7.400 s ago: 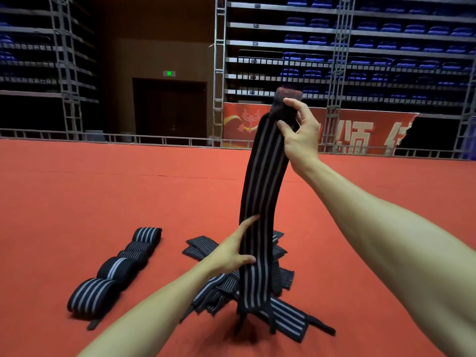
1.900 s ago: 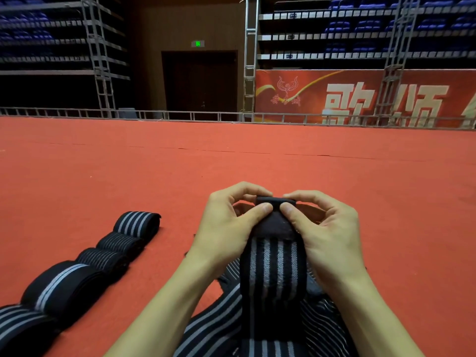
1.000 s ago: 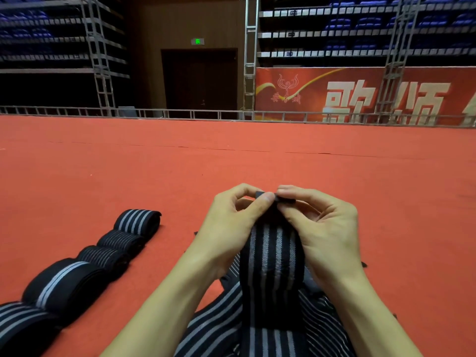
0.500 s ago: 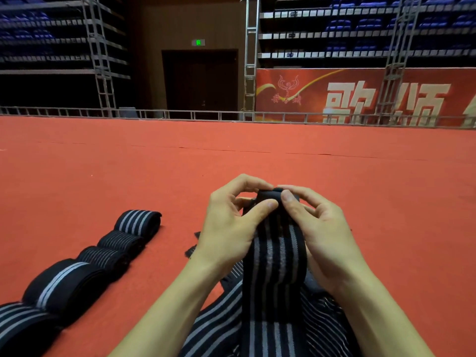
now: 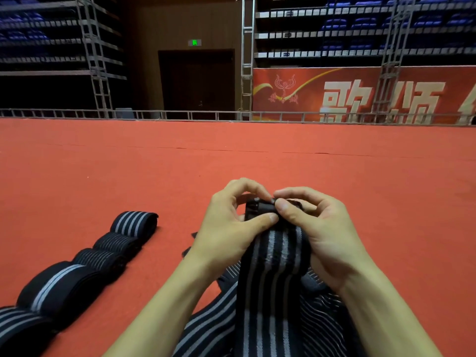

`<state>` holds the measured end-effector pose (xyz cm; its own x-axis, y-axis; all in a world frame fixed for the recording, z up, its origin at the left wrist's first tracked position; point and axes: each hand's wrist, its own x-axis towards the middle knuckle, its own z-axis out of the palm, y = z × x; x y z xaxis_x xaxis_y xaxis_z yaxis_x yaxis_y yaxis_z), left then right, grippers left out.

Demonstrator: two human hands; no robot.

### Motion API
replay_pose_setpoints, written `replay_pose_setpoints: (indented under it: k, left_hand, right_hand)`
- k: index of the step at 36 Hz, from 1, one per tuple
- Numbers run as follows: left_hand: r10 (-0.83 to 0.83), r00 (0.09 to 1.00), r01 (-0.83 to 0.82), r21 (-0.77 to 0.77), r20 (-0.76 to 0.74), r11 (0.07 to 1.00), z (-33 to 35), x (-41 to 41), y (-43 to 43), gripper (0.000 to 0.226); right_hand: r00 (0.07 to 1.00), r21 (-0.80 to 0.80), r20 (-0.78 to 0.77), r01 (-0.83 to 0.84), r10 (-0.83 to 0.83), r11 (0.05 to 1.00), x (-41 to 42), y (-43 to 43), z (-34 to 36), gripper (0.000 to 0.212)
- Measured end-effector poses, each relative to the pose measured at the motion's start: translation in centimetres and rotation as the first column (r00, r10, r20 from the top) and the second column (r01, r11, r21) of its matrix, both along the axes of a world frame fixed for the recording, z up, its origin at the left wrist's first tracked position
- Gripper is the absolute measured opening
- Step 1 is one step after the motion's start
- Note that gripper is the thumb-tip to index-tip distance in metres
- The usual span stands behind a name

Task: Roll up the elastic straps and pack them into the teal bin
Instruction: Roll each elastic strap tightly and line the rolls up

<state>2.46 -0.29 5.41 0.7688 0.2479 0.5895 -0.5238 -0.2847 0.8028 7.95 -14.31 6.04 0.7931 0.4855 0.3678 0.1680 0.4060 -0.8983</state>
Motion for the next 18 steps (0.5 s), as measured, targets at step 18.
replay_pose_setpoints:
  k: [18]
  left_hand:
    - [-0.136, 0.971, 0.08, -0.269, -0.198, 0.96, 0.9, -0.7, 0.6, 0.043]
  right_hand:
    - [1.0, -0.015, 0.029, 0.001, -0.001, 1.0, 0.3, -0.2, -0.2, 0.047]
